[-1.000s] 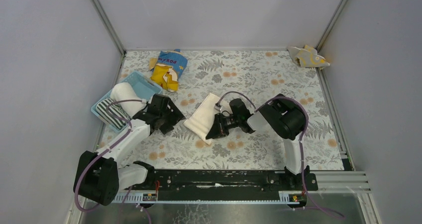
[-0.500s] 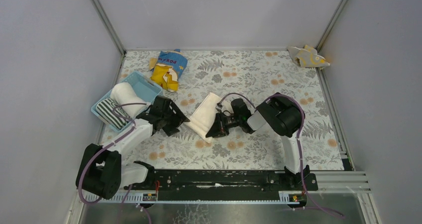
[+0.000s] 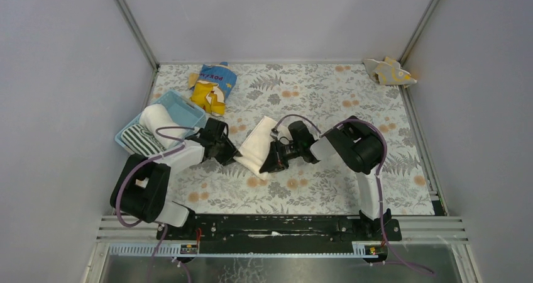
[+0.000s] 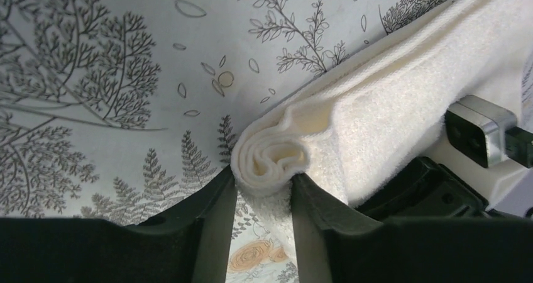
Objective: Roll the towels
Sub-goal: Roll the towel at the center of the board.
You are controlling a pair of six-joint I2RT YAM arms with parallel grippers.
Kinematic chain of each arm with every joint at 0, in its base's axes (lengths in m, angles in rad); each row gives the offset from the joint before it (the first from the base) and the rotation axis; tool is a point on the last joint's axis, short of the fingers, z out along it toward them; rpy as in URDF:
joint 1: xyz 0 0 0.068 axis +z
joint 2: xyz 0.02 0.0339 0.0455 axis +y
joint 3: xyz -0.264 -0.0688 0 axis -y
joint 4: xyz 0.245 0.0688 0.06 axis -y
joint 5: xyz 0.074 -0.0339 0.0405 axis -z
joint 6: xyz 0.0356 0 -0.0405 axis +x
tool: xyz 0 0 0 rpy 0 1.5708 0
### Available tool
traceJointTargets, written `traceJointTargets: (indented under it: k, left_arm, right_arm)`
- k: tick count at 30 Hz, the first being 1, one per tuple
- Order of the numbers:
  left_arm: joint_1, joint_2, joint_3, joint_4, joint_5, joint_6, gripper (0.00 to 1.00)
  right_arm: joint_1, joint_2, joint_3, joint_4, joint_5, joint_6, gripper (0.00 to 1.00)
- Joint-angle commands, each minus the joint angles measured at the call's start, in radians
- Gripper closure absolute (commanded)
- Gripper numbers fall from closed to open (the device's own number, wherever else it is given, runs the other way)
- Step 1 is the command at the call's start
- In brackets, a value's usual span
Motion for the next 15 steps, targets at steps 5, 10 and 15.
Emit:
traceJointTargets:
  k: [5,10,15]
  left_arm:
    - [-0.005,0.1,0.085,-0.047,-0.072,0.069,0.85]
    - [-0.006,0.12,0.135,-0.108,-0.086,0.104,0.93]
    - [-0.004,0.123,0.158,-0.151,-0.085,0.119,0.94]
  right_arm:
    - [0.009,-0.176,0.148,-0.626,0.225,-0.469,0.75]
    - [0.064,-0.265,0.202,-0.812,0.419,-0.68,0.65]
    - [0.167,-0.362,0.214,-0.853,0.655,-0.797,0.58]
